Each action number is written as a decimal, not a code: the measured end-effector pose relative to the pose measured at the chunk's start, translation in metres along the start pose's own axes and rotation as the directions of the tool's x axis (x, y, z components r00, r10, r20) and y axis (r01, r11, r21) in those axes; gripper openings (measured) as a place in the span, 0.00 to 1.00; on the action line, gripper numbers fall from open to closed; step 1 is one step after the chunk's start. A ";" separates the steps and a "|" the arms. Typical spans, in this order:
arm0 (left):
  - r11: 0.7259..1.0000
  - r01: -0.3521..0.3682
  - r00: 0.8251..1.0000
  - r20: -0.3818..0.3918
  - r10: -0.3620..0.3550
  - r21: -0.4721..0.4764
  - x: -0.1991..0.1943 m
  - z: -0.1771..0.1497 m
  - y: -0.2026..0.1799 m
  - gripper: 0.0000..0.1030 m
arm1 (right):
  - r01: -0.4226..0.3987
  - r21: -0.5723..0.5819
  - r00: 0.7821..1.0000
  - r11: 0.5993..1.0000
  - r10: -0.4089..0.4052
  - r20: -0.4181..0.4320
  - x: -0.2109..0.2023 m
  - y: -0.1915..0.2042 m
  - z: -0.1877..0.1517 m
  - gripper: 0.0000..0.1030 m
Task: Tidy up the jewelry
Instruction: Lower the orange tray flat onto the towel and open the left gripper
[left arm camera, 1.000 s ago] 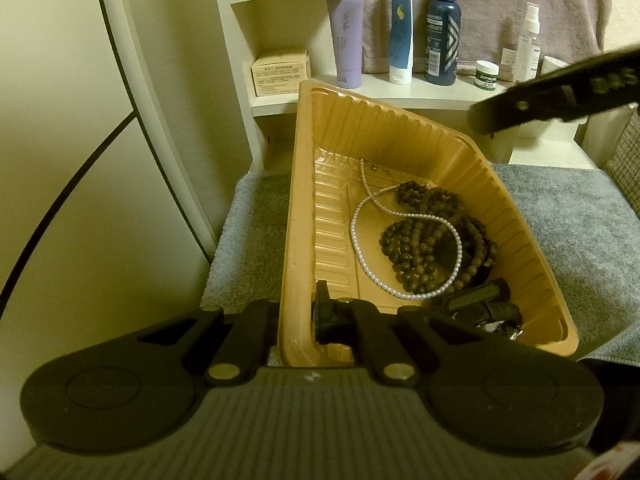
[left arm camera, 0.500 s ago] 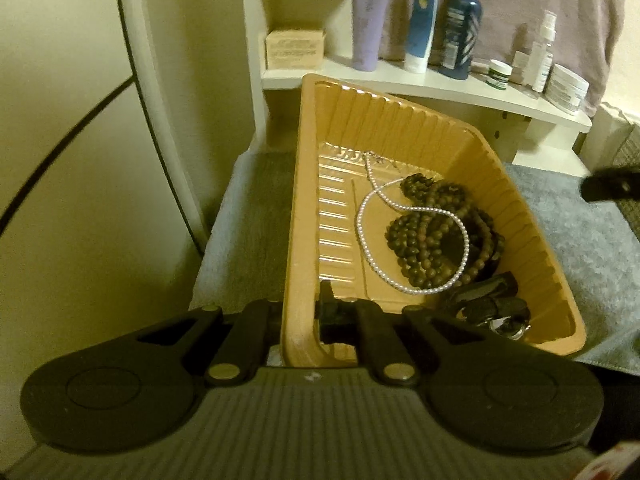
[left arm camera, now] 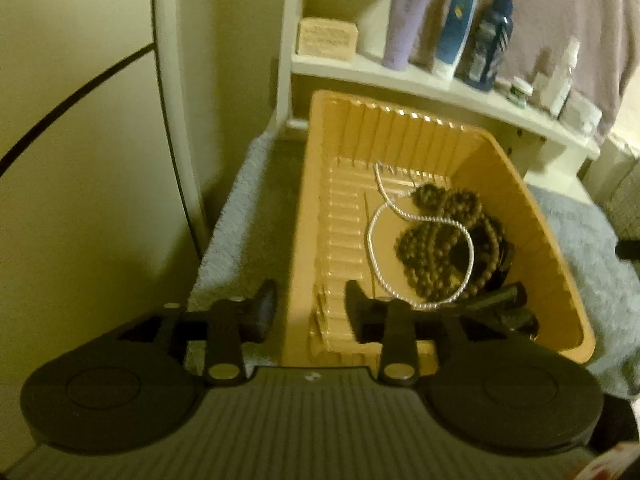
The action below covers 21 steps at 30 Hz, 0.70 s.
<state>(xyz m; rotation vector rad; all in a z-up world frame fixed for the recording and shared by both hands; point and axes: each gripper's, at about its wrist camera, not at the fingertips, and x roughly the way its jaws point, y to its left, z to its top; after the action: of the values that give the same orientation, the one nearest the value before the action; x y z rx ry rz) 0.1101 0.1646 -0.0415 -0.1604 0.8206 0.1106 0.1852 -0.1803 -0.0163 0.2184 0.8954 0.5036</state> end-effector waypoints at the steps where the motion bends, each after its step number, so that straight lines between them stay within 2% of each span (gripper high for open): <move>1: 1.000 -0.002 1.000 0.006 0.002 -0.006 -0.002 0.000 0.002 0.37 | 0.004 0.011 1.000 1.000 -0.004 0.000 -0.001 -0.002 -0.002 0.68; 6: 1.000 -0.014 0.999 0.032 0.015 -0.021 -0.011 0.000 0.006 0.38 | 0.018 0.045 1.000 0.999 -0.018 0.005 -0.008 -0.009 -0.012 0.68; 9: 0.999 -0.029 0.998 0.058 0.030 -0.018 -0.022 -0.001 0.004 0.45 | 0.033 0.054 0.999 0.998 -0.033 0.007 -0.013 -0.010 -0.017 0.68; 11: 0.999 -0.051 0.997 0.062 0.052 -0.011 -0.028 -0.002 0.002 0.59 | 0.043 0.063 0.999 0.997 -0.044 0.010 -0.015 -0.011 -0.020 0.68; 12: 0.998 -0.060 0.996 0.067 0.060 -0.011 -0.031 -0.003 0.001 0.62 | 0.047 0.066 0.999 0.997 -0.048 0.010 -0.017 -0.011 -0.021 0.68; 14: 0.998 -0.060 0.996 0.061 0.061 -0.011 -0.037 -0.004 -0.002 0.75 | 0.056 0.072 0.998 0.996 -0.057 0.011 -0.021 -0.010 -0.024 0.69; 16: 0.998 -0.065 0.995 0.072 0.066 -0.009 -0.043 -0.006 -0.005 0.85 | 0.068 0.074 0.998 0.995 -0.069 0.012 -0.025 -0.009 -0.027 0.73; 21: 0.999 -0.052 0.994 0.094 0.051 0.010 -0.061 -0.011 -0.018 0.96 | 0.099 0.091 0.994 0.991 -0.103 0.036 -0.040 -0.005 -0.034 0.84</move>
<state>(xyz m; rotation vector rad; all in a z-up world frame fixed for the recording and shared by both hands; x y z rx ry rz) 0.0637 0.1424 -0.0023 -0.1215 0.7319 0.1602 0.1385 -0.2057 -0.0114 0.2622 0.8854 0.3648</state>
